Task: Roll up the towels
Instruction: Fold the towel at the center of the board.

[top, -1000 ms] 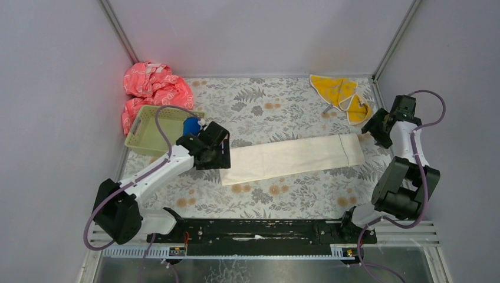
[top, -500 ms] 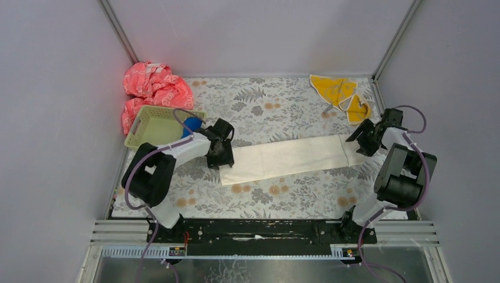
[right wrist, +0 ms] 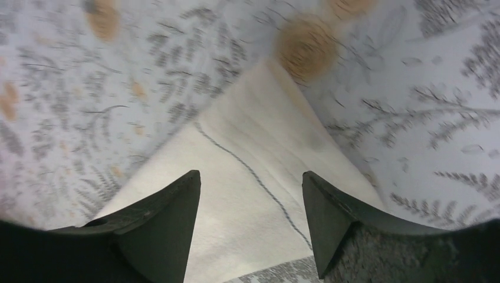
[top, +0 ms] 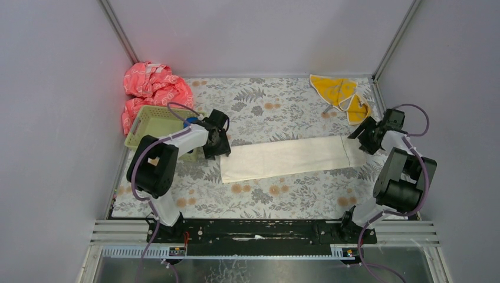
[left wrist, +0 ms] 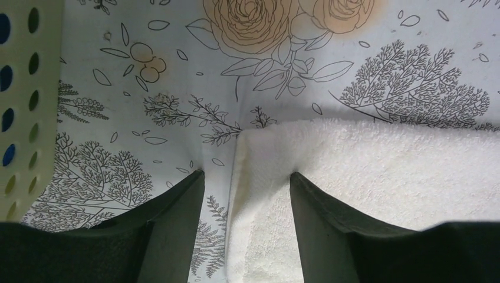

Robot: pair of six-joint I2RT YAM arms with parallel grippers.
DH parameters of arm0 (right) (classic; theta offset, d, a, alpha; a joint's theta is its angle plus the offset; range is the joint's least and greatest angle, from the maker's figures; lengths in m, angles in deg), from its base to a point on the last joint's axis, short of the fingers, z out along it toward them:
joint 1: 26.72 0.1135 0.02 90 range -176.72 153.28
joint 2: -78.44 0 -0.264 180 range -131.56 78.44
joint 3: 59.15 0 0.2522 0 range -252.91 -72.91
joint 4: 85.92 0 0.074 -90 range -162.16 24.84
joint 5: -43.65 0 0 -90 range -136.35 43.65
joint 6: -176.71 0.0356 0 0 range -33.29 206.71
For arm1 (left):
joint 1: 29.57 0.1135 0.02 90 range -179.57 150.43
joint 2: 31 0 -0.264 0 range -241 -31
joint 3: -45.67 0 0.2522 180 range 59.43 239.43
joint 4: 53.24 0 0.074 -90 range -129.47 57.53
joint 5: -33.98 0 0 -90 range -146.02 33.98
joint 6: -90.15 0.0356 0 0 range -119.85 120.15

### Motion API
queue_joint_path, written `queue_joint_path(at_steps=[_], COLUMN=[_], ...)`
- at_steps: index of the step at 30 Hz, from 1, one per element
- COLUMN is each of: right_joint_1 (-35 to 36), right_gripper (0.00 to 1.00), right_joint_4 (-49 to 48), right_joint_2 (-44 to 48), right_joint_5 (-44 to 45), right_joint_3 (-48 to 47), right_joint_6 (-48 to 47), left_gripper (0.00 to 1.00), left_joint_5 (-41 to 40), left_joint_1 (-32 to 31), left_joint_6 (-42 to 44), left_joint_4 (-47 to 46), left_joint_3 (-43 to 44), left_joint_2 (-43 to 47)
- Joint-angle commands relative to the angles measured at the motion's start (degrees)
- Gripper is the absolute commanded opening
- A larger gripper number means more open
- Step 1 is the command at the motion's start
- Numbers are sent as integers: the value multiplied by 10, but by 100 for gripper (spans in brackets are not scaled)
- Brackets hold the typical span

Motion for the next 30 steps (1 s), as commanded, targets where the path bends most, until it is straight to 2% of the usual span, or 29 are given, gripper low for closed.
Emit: queue_joint_path(at_steps=[1,6,12,18,24,30], right_joint_1=[1,2,1,-16,-27,-27], right_gripper=[70,69,69,69,69,69], right_joint_4=[-118,-172,-202,-209,-203,-158], right_joint_2=[25,-24,-97,-185,-228,-189], right_joint_5=[-137,-218,-209,-208,-234,-221], right_joint_3=[4,-11,-38,-75,-114,-129], right_joint_6=[17,20,3,-6,2,-14], left_gripper=[56,57,55,51,50,50], left_joint_5=[-23,-12,18,8,-10,-11], left_joint_1=[-20,-69,-78,-45,-2,11], left_joint_6=[11,-5,-11,-6,0,12], left_joint_4=[3,0,-48,-55,-43,-21], left_joint_3=[24,28,7,7,38,105], left_joint_2=[41,85,23,-51,-110,-134])
